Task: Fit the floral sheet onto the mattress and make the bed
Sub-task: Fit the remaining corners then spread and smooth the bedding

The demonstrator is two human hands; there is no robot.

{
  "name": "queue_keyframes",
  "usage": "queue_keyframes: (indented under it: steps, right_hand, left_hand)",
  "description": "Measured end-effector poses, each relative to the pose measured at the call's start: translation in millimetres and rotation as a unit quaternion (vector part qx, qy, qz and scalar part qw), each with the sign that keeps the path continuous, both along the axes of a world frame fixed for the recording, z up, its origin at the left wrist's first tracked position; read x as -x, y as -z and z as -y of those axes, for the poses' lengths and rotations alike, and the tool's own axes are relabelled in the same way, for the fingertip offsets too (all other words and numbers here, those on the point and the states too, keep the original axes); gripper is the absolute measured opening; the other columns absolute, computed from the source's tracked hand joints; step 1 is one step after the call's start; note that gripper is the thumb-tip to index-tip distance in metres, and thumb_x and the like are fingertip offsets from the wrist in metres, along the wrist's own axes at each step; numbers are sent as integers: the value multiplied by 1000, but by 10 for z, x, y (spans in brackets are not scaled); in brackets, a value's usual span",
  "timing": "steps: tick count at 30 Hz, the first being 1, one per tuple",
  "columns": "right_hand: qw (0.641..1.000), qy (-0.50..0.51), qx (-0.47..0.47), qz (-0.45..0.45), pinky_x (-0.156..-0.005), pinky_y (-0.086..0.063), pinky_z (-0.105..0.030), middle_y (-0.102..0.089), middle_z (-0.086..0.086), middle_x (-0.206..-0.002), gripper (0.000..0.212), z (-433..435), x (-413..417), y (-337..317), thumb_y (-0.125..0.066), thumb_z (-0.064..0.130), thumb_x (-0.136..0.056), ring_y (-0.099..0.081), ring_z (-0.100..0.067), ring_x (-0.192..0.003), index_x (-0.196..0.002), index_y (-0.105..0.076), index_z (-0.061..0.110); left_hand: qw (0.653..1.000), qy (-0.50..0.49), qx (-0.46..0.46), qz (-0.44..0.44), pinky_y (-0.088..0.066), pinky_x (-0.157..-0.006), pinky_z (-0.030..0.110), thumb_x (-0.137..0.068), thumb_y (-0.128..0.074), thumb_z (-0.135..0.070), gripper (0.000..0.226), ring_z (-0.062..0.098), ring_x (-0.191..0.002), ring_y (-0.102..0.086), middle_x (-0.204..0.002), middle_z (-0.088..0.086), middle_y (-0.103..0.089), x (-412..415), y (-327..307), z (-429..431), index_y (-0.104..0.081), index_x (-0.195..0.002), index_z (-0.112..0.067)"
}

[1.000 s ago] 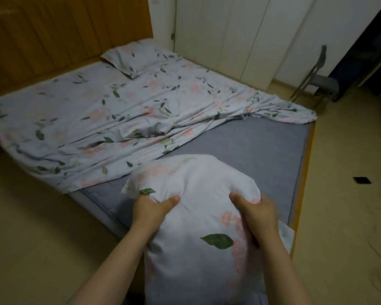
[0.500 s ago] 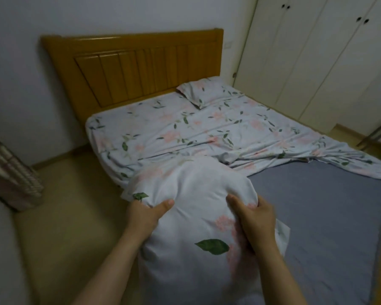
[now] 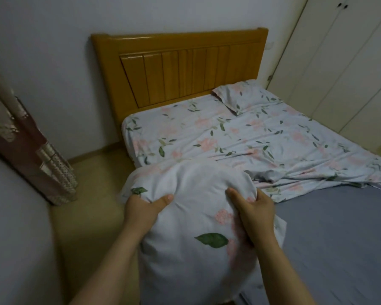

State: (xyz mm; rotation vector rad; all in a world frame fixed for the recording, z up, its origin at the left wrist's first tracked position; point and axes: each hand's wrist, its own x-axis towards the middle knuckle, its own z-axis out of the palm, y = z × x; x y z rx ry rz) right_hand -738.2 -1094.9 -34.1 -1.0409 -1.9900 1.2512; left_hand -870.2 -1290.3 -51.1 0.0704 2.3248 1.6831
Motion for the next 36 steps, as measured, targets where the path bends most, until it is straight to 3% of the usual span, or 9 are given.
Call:
queue_keyframes:
  steps: [5,13,18,25,31,36]
  right_hand:
    - [999,-13,3,-30,-73,-56,-44,-71,4,-77,23,-232,898,34,-79,43,-68,-67,-17,-75,-75,-66,25]
    - [998,-40,12,-47,-72,-57,-39,-70,5,-75,20,-391,2349,-83,-79,36,-71,-66,-14,-72,-78,-68,21]
    - [999,-20,8,-33,-71,-57,-42,-70,3,-72,24,-377,3332,38,-79,39,-70,-66,-17,-71,-76,-67,19]
    - [998,55,9,-21,-72,-57,-41,-69,6,-74,20,-162,4574,119,-76,41,-73,-66,-15,-72,-75,-65,25]
    - [993,120,16,-3,-70,-57,-41,-70,4,-73,27,-295,5351,158,-76,45,-71,-67,-16,-71,-79,-68,20]
    - [986,166,14,-2,-70,-56,-41,-69,4,-71,23,-676,5933,251,-76,41,-71,-66,-16,-69,-74,-66,21]
  left_hand:
    - [1000,-18,13,-22,-31,-101,24,-65,-84,-35,91,26,-130,-43,-144,12,-43,859,-70,-163,-40,-138,-2]
    - [998,-30,45,-31,-32,-103,27,-66,-83,-37,91,27,-131,-42,-144,15,-42,2224,-225,-280,-40,-138,-1]
    - [999,-20,41,-6,-26,-110,29,-68,-81,-37,98,28,-137,-34,-151,13,-32,3252,-92,-305,-29,-144,-3]
    - [996,65,55,1,-31,-107,33,-69,-80,-39,92,30,-133,-39,-148,12,-37,4793,-74,-297,-33,-142,-8]
    - [986,153,59,4,-36,-91,25,-67,-82,-36,77,29,-121,-49,-133,12,-52,5817,-38,-605,-47,-129,-7]
    - [978,200,63,7,-38,-108,38,-58,-83,-49,99,30,-127,-46,-141,10,-47,6536,135,-1114,-41,-138,-9]
